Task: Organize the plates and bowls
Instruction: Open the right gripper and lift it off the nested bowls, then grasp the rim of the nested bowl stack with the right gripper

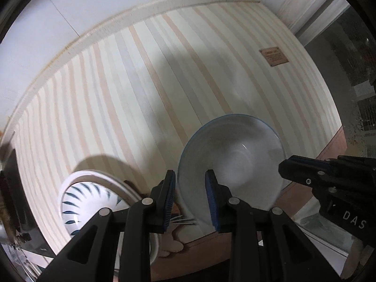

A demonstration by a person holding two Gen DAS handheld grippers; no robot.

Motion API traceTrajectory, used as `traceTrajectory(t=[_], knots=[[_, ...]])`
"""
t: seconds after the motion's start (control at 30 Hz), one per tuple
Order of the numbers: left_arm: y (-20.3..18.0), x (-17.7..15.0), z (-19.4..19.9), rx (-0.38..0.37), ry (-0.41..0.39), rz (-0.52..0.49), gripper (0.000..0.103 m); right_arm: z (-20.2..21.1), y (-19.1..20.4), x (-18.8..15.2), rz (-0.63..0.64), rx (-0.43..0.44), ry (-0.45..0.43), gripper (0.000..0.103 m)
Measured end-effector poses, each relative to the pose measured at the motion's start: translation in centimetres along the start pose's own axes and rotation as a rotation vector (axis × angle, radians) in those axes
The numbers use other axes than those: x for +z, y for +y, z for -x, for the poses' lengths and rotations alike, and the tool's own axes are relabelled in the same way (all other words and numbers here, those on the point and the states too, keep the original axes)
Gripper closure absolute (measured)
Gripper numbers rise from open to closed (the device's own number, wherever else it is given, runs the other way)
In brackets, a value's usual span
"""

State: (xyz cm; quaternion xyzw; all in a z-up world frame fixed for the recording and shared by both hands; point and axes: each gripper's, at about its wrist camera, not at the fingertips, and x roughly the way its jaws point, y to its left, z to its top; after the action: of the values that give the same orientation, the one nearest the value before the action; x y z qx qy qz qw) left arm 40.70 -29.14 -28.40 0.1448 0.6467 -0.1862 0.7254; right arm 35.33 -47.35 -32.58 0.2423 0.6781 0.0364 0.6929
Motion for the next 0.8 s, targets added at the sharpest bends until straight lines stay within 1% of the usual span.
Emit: traceTrajectory(t=[0.03, 0.1, 0.17, 0.2, 0.23, 0.27, 0.3, 0.33, 0.37, 0.43, 0.5, 0.53, 0.6, 0.7, 0.8], knots=[[0.0, -0.4, 0.9, 0.004, -0.017, -0.003, 0.079, 0.4, 0.1, -0.3, 0.004, -0.004, -0.011, 0.087], [0.0, -1.2, 2.5, 0.004, -0.054, -0.008, 0.078, 1.7, 0.5, -1.3, 0.017, -0.023, -0.041, 0.079], [0.1, -1.9, 3.9, -0.002, -0.081, -0.01, 0.076, 3.2, 1.0, -2.4, 0.027, -0.04, -0.087, 0.057], [0.2, -2.3, 4.6, -0.014, -0.094, -0.009, 0.073, 3.9, 1.3, -2.9, 0.03, -0.045, -0.106, 0.05], [0.3, -2.8, 5.5, -0.02, -0.109, -0.006, 0.068, 4.7, 1.6, -3.4, 0.033, -0.045, -0.126, 0.036], [0.5, -3.1, 6.1, -0.024, -0.12, -0.004, 0.066, 5.6, 1.8, -4.0, 0.035, -0.042, -0.15, 0.025], [0.6, -3.5, 6.7, -0.032, -0.134, 0.001, 0.06, 6.4, 2.1, -4.7, 0.036, -0.043, -0.17, 0.024], [0.8, -4.0, 7.5, -0.035, -0.15, 0.006, 0.05, 7.0, 2.2, -5.1, 0.038, -0.046, -0.183, 0.023], [0.8, -4.2, 8.0, -0.028, -0.159, 0.007, 0.045, 7.8, 2.5, -5.8, 0.044, -0.05, -0.202, 0.02], [1.0, -5.1, 9.4, -0.003, -0.197, 0.01, 0.024, 9.1, 3.3, -7.0, 0.058, -0.071, -0.229, 0.016], [1.3, -6.0, 10.8, 0.011, -0.228, 0.013, 0.017, 10.3, 4.0, -8.2, 0.064, -0.092, -0.255, 0.012], [1.4, -6.4, 11.5, 0.013, -0.24, 0.017, 0.014, 10.9, 4.4, -8.9, 0.07, -0.102, -0.268, 0.011], [1.4, -7.3, 12.9, 0.025, -0.276, 0.015, 0.011, 11.9, 5.0, -10.1, 0.077, -0.115, -0.29, 0.01], [1.4, -8.4, 14.6, 0.028, -0.306, 0.011, 0.011, 13.5, 5.8, -11.6, 0.087, -0.117, -0.322, 0.009], [1.4, -9.4, 16.1, 0.01, -0.321, 0.01, 0.011, 15.1, 6.5, -13.1, 0.1, -0.101, -0.359, 0.007]])
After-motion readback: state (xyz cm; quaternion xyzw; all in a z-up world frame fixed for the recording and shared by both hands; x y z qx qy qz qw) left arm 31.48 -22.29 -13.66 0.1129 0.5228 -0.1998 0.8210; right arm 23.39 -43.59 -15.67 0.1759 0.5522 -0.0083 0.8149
